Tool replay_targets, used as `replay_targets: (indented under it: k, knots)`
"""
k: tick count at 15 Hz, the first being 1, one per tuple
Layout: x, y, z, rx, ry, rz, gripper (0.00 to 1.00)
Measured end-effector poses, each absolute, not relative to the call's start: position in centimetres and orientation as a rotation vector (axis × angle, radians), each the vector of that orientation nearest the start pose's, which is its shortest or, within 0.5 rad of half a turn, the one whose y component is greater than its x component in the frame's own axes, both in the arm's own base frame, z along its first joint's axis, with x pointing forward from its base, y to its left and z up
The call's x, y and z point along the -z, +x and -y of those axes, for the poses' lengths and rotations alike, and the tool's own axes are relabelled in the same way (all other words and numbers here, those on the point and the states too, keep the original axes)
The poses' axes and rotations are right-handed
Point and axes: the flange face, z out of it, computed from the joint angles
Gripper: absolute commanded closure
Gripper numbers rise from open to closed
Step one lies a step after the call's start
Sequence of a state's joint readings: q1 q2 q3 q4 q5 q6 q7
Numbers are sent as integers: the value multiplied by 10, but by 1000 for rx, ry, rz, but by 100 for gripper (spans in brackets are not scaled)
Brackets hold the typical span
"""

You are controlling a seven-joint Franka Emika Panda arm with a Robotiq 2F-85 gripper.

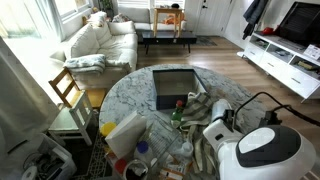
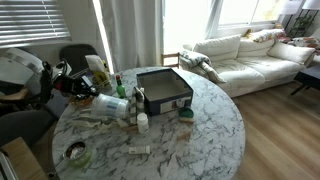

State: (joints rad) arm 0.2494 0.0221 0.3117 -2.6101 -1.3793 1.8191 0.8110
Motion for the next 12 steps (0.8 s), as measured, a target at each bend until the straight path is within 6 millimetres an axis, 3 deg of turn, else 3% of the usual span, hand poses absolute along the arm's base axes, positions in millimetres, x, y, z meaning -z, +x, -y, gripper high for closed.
replay_targets:
  k: [7, 12]
  knots:
    - [-227, 371, -145, -235, 1721, -626, 99]
    - [-228, 379, -142, -323, 1634, -542, 99]
